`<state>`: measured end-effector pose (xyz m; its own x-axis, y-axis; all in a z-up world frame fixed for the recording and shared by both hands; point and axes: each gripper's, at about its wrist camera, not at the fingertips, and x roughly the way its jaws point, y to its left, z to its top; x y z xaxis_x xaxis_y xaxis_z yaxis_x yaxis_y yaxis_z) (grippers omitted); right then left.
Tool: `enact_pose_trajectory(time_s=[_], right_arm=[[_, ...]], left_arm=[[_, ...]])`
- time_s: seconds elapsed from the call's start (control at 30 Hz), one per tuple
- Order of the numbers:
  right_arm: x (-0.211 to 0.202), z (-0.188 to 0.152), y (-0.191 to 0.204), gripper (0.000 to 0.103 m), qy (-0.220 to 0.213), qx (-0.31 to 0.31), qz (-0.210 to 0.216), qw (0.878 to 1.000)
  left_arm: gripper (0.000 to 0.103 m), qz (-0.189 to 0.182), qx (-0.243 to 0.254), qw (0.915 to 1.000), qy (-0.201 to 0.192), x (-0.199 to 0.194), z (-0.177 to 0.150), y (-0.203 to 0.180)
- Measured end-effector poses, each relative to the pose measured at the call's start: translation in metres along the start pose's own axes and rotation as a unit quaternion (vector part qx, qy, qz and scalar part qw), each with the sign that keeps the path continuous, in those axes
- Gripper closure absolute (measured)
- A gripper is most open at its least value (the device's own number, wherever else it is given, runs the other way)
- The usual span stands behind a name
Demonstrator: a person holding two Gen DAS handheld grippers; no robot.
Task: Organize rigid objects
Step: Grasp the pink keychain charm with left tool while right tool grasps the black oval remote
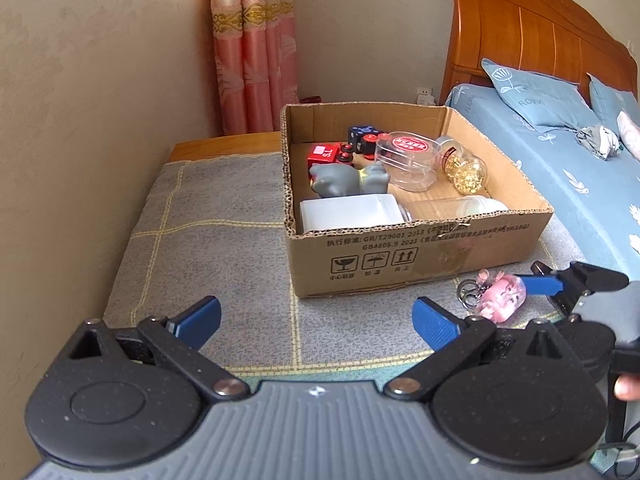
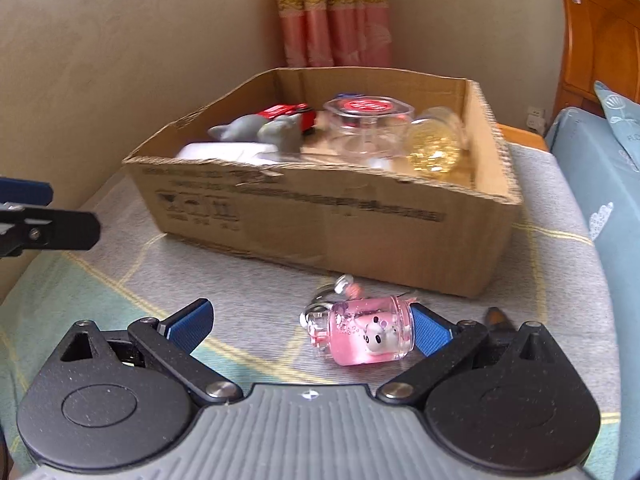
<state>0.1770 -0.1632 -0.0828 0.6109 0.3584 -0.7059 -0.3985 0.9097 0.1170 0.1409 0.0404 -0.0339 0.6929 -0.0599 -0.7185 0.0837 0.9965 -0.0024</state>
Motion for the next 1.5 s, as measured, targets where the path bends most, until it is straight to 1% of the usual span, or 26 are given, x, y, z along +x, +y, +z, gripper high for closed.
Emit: enact_pose_trajectory(time_s=[0.27,0.33,0.37,0.5,0.53,0.63,0.73,0.77,0.8,0.87,0.97,1.0,1.13,1.23,1.27,1.3,1.37,1.4,1.5], right_arm=[[0.001,-0.002,0.034,0.0,0.017,-0.014,0.07,0.997],[0.001,-0.002,0.039,0.0,0.02,-0.018,0.078,0.997],[-0.001,-0.002,0.04,0.0,0.017,-0.021,0.075,0.997],[-0.021,-0.005,0.031,0.0,-0.004,-0.016,0.044,0.999],[-0.027,-0.006,0.027,0.0,-0.011,-0.015,0.028,0.999],[-0.046,-0.013,0.003,0.0,-0.033,-0.007,-0.037,0.999],[-0.051,-0.022,-0.031,0.0,-0.03,0.011,-0.096,0.995],[-0.05,-0.026,-0.043,0.0,-0.022,0.022,-0.112,0.993],[-0.049,-0.029,-0.051,0.0,-0.016,0.032,-0.118,0.992],[-0.046,-0.036,-0.067,0.0,-0.003,0.055,-0.108,0.993],[-0.043,-0.04,-0.068,0.0,0.011,0.068,-0.073,0.995],[-0.042,-0.041,-0.064,0.0,0.013,0.061,-0.064,0.996],[-0.045,-0.046,-0.039,0.0,0.022,0.028,-0.008,0.999],[-0.044,-0.046,-0.023,0.0,0.029,-0.003,0.03,0.999],[-0.044,-0.044,-0.02,0.0,0.032,-0.013,0.037,0.999],[-0.044,-0.043,-0.019,0.0,0.034,-0.023,0.033,0.999],[-0.043,-0.041,-0.022,0.0,0.029,-0.038,-0.003,0.999],[-0.043,-0.04,-0.028,0.0,0.028,-0.04,-0.013,0.999],[-0.041,-0.038,-0.049,0.0,0.02,-0.046,-0.029,0.998]], left_arm=[[0.002,0.004,-0.009,0.9999,-0.003,-0.002,-0.001,0.008],[0.002,0.004,-0.009,0.9999,-0.004,-0.003,-0.001,0.008],[0.002,0.004,-0.009,0.9999,-0.004,-0.003,-0.001,0.007],[0.002,-0.001,-0.005,1.0,-0.001,-0.002,-0.002,0.004],[0.002,-0.002,-0.003,1.0,0.0,-0.002,-0.003,0.003],[0.002,-0.008,0.003,1.0,0.002,-0.001,-0.004,-0.003],[0.002,-0.013,0.008,0.9999,0.004,0.001,-0.004,-0.007],[0.002,-0.015,0.009,0.9998,0.004,0.001,-0.004,-0.009],[0.002,-0.015,0.011,0.9998,0.005,0.001,-0.005,-0.01],[0.002,-0.016,0.014,0.9997,0.007,0.002,-0.005,-0.013],[0.002,-0.015,0.016,0.9997,0.011,0.002,-0.006,-0.014],[0.002,-0.014,0.016,0.9997,0.012,0.002,-0.007,-0.015],[0.002,-0.01,0.017,0.9997,0.016,0.004,-0.006,-0.015],[0.002,-0.008,0.02,0.9996,0.018,0.004,-0.006,-0.015],[0.002,-0.008,0.021,0.9996,0.018,0.005,-0.006,-0.015],[0.002,-0.008,0.021,0.9996,0.019,0.005,-0.006,-0.015],[0.002,-0.008,0.021,0.9996,0.019,0.004,-0.006,-0.015],[0.002,-0.008,0.02,0.9996,0.019,0.004,-0.006,-0.015],[0.002,-0.011,0.022,0.9995,0.021,0.006,-0.006,-0.015]])
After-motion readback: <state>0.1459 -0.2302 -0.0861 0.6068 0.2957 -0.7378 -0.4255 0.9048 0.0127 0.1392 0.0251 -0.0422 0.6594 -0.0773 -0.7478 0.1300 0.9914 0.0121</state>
